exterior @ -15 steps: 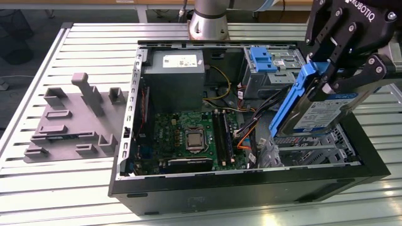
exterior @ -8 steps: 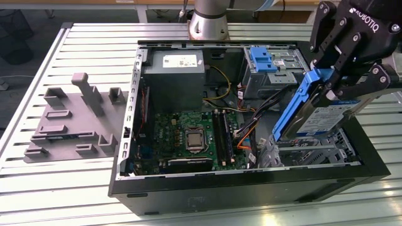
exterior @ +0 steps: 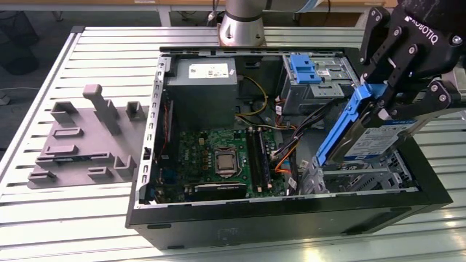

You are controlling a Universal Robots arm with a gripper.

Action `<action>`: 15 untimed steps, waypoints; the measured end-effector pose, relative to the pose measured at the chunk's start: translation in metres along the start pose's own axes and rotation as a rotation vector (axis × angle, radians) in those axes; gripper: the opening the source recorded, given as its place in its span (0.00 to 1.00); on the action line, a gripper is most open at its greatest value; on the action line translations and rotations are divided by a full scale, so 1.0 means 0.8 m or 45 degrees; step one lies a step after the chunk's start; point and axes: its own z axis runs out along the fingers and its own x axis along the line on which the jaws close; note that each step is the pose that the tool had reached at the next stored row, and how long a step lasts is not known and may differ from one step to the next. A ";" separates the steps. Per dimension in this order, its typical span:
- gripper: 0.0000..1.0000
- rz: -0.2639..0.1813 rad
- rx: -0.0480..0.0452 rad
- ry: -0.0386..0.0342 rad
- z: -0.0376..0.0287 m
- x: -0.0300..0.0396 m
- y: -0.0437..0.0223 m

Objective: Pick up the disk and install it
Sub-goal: 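Insert the disk into the insertion slot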

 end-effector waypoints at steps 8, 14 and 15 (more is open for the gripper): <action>0.36 0.006 0.000 -0.0004 0.0052 0.0010 -0.0028; 0.36 0.011 0.000 -0.0002 0.0104 0.0028 -0.0028; 0.36 0.011 0.000 -0.0001 0.0120 0.0029 -0.0028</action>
